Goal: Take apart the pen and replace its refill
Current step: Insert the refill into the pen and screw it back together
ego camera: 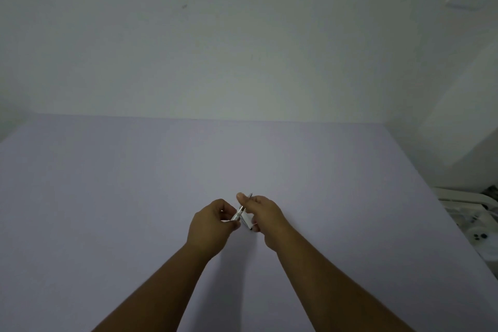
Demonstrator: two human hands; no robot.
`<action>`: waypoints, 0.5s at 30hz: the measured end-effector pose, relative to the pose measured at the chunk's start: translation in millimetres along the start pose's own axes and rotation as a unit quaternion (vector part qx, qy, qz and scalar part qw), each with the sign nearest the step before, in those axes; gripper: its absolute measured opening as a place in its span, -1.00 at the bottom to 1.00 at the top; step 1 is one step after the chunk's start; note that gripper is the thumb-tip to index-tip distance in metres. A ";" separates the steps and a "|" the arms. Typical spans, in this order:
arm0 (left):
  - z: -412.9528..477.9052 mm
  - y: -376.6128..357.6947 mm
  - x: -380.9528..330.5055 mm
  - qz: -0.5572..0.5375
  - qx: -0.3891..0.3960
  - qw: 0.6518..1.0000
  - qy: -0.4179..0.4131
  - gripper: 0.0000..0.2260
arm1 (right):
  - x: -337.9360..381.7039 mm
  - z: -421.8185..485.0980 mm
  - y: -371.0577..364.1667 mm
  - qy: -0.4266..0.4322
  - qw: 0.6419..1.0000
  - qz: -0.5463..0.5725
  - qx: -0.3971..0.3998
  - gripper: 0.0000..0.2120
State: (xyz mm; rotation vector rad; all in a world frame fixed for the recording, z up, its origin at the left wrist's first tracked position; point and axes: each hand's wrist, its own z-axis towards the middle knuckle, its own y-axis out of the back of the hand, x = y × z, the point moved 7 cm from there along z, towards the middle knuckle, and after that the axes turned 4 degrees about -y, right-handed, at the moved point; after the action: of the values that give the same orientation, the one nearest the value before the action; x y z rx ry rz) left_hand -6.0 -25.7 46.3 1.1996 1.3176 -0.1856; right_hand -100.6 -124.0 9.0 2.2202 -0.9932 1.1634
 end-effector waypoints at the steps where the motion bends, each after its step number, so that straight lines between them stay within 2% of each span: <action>1: 0.1 0.8 0.3 0.000 -0.001 1.000 0.002 -0.91 | 1.2 -1.7 -1.7 0.009 1.000 0.023 0.016 -0.79; 3: 0.2 1.1 0.6 0.000 0.002 1.000 0.002 -0.91 | 1.9 -3.3 -2.5 0.027 0.999 0.028 0.023 -0.88; 6: -1.0 -2.3 1.4 0.003 0.011 1.000 0.003 -0.91 | -2.9 0.0 0.8 0.006 0.999 -0.029 -0.020 -0.69; 8: -1.2 -3.7 2.7 0.000 0.013 1.000 0.007 -0.92 | -2.8 0.6 0.4 -0.005 0.999 -0.026 -0.019 -0.65; 12: 0.7 -3.3 3.7 0.008 0.010 1.000 0.004 -0.92 | -1.7 0.2 -1.3 0.019 0.999 0.043 0.025 -0.88; 15: 0.5 -5.8 3.5 0.025 0.014 1.000 -0.002 -0.92 | -6.4 2.4 2.4 0.003 1.000 -0.020 -0.015 -0.70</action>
State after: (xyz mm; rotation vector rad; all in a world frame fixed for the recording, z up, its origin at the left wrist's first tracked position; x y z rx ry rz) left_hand -8.6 -26.9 40.1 1.2538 1.2836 -0.1700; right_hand -103.7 -124.6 2.5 2.2023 -0.9534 1.1286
